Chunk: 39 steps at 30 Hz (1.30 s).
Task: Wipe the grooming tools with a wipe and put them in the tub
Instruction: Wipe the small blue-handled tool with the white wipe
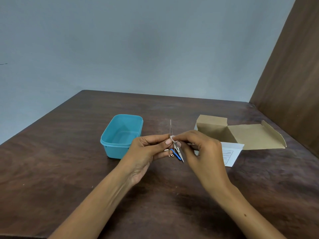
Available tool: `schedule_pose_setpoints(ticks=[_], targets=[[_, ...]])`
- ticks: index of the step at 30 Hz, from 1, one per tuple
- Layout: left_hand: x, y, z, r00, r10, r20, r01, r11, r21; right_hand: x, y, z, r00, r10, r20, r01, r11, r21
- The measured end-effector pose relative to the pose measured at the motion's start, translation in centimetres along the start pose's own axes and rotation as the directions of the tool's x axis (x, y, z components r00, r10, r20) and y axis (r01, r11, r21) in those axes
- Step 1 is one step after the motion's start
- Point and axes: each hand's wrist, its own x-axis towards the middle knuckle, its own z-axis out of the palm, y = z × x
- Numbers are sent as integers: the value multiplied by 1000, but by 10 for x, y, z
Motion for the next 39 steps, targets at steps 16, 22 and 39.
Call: schedule_pose_setpoints(ticks=[16,22,39], targets=[[-2,-3,3,1000,-8,9,8,1000,-1,-11,-6,0,997,-63,52,67,993,-92],[-2,-7,5,997,77,-26,-72,987,141,-16,-3,-2,995,-70,69,80,986,-146],[-1,-9,5,984,175,-35,-161,956,246,-12,-6,1,991,-98,96,118,964,-236]])
